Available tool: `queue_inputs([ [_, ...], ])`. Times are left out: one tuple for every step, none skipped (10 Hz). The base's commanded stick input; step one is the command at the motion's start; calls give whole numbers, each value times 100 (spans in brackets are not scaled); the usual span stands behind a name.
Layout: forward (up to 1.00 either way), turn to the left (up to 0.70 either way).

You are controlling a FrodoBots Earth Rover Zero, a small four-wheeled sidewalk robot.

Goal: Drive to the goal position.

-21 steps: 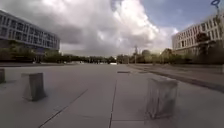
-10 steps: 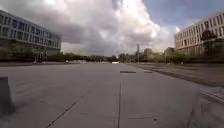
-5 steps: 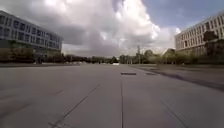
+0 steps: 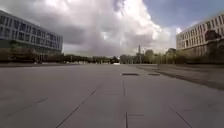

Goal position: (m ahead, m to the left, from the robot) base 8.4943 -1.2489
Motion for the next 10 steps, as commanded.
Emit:
queue_inputs([
  [70, 0],
  [70, 0],
  [70, 0],
  [70, 0],
  [70, 0],
  [70, -7],
  [70, -14],
  [70, -14],
  [70, -14],
  [70, -14],
])
